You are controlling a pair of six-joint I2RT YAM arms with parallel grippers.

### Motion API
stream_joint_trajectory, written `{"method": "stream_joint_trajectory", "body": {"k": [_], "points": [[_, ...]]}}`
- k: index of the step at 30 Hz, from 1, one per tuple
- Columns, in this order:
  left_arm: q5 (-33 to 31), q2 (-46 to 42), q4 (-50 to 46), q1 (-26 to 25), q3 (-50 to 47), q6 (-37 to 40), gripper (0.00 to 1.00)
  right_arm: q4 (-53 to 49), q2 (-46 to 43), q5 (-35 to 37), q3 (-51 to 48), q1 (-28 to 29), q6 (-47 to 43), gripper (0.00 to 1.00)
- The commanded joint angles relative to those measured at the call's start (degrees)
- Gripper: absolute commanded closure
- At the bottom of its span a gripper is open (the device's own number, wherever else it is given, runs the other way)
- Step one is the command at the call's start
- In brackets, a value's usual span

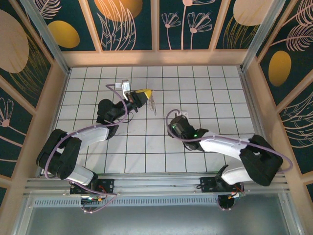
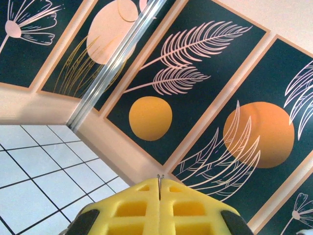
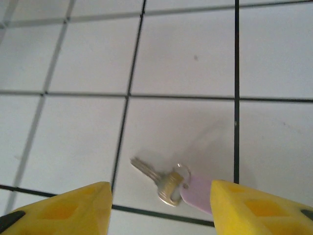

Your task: Put the keys on the keyring

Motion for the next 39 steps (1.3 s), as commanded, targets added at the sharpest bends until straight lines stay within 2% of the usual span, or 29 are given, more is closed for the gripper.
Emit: {"method": "stream_joint_trajectory", "body": {"k": [1,11,15,22,26,30,39], "points": [[0.33,0.67,5.76,0.28,-0.27,-1.37,1.0,2.7,-1.94,-6.75,-1.92,-3.17,2.49,0.47],[0.87,1.83,7.79,0.28,-0.44,-2.54,1.0,5.93,3.09,-13.04,-2.44,-7.28,-0.55,0.59],[0.94,1.92,7.96,0.31,-0.36,-2.77,1.0,8.24,5.86,-16.29,-2.81,-8.81,-1.39,0.61],[1.16,2.14,8.19,0.31,-0.1,-2.97,1.0,10.02,10.83,-18.19,-2.13,-8.99,-2.85,0.62],[1.1,2.27,8.32,0.29,-0.18,-3.0,1.0,10.83,12.21,-19.14,-2.19,-8.99,-3.04,0.67],[1.11,2.44,8.56,0.22,-0.09,-3.07,1.0,11.35,11.93,-19.9,-2.54,-9.0,-2.95,0.73],[1.09,3.05,9.29,0.31,-0.09,-3.65,1.0,12.23,8.39,-21.89,-4.21,-9.01,-1.98,0.94]]}}
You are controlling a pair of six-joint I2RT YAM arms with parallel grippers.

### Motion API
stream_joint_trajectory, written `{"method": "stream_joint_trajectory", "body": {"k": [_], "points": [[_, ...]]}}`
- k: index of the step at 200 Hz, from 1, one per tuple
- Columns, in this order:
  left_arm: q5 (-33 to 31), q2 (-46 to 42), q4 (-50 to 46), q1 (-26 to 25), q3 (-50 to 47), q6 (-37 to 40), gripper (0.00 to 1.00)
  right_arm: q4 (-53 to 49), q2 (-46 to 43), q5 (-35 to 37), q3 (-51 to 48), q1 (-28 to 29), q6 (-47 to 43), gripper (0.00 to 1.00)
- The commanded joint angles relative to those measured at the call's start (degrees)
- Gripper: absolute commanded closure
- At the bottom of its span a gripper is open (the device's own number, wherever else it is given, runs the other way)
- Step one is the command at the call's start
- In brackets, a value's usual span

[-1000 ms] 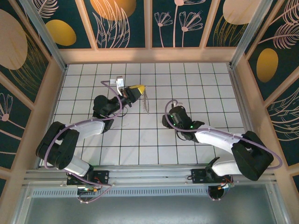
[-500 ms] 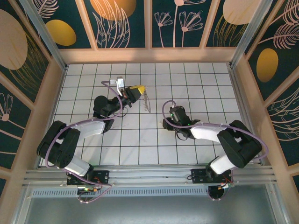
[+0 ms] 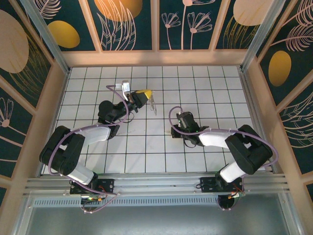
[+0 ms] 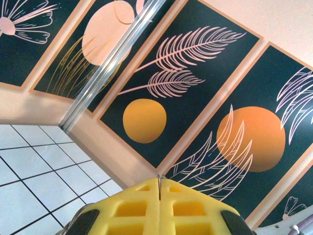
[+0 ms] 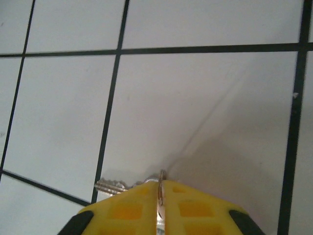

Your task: Put the keys on the keyring

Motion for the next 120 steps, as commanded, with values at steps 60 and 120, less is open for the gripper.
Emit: {"method": "stream_joint_trajectory", "body": {"k": [60,120], "points": [[0.87,0.41,4.68,0.24,0.17,-1.22,1.0,1.08,-5.47,-1.08,-1.86,-0.21,0.47,1.0],[2.14,-0.03,4.77,0.28,0.08,-1.26,1.0,1.34,-9.38,0.12,-2.76,-0.38,0.4,1.0]]}}
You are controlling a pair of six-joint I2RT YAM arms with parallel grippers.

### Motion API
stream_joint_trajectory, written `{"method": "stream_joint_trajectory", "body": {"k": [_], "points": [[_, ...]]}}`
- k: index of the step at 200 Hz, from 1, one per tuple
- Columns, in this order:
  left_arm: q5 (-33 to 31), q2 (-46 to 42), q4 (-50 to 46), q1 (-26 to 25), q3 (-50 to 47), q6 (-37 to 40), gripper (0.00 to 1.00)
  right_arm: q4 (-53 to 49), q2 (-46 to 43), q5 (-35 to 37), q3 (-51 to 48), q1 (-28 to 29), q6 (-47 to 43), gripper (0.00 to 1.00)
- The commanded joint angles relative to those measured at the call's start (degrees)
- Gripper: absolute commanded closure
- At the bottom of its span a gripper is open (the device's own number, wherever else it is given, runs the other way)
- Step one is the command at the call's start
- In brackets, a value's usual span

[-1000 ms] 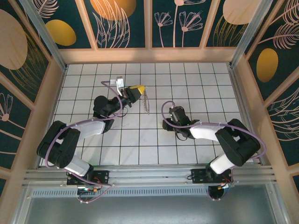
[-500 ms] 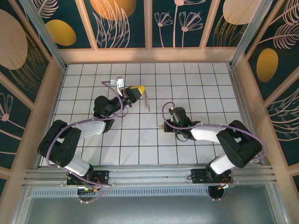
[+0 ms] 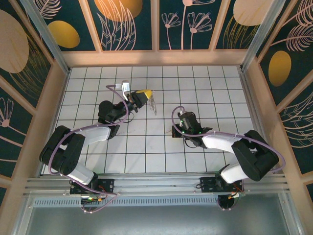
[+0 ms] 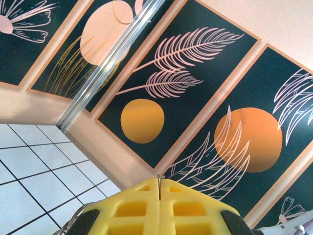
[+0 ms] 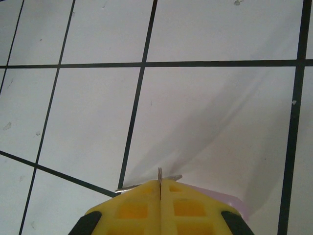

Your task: Put the keys on the keyring

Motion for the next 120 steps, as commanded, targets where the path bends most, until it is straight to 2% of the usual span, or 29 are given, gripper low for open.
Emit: {"method": "stream_joint_trajectory", "body": {"k": [1,32,104,120], "points": [[1.89,-0.15,4.31,0.29,0.1,-0.51,1.0,1.08,-4.32,0.82,-1.37,-0.38,0.04,1.0],[2.55,-1.47,2.21,0.22,-0.23,1.14,1.0,0.98,-10.97,-0.79,-2.39,-2.02,0.05,1.0],[5.66,-0.68,0.71,-1.2,-0.52,4.92,1.0,3.72,-27.84,-9.61,-5.95,-6.36,-1.17,1.0],[6.03,-0.55,-1.0,-2.25,-0.21,7.18,1.0,4.87,-31.47,-11.82,-7.11,-9.16,-1.31,1.0]]}}
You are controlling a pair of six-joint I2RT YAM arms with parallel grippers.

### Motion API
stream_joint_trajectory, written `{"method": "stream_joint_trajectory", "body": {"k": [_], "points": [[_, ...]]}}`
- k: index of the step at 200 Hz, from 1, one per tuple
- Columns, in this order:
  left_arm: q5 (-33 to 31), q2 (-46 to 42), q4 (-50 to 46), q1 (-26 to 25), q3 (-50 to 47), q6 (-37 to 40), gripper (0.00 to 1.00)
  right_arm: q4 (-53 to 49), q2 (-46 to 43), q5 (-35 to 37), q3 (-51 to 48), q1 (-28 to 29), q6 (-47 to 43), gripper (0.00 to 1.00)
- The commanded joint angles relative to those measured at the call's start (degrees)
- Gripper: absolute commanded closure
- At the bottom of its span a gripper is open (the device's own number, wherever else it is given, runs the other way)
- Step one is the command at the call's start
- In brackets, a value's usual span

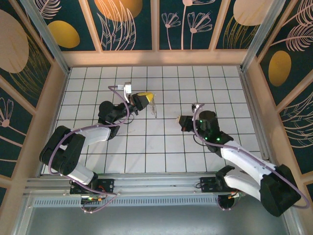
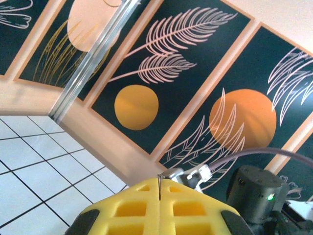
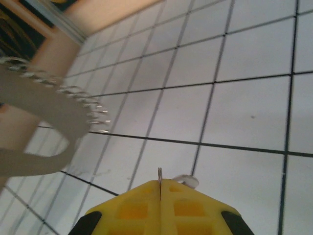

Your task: Put the keys on the keyring

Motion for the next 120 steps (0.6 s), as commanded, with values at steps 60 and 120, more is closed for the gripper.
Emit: {"method": "stream_joint_trajectory", "body": {"k": [60,120], "points": [[3.57,-0.01,-8.35,-6.25,2.64,14.07,1.0,8.54,-15.01,-11.6,-5.92,-6.07,-2.15,1.0],[4.95,1.71,-10.37,-8.28,3.57,16.71,1.0,12.77,-17.74,-11.68,-7.5,-6.52,-0.68,1.0]]}}
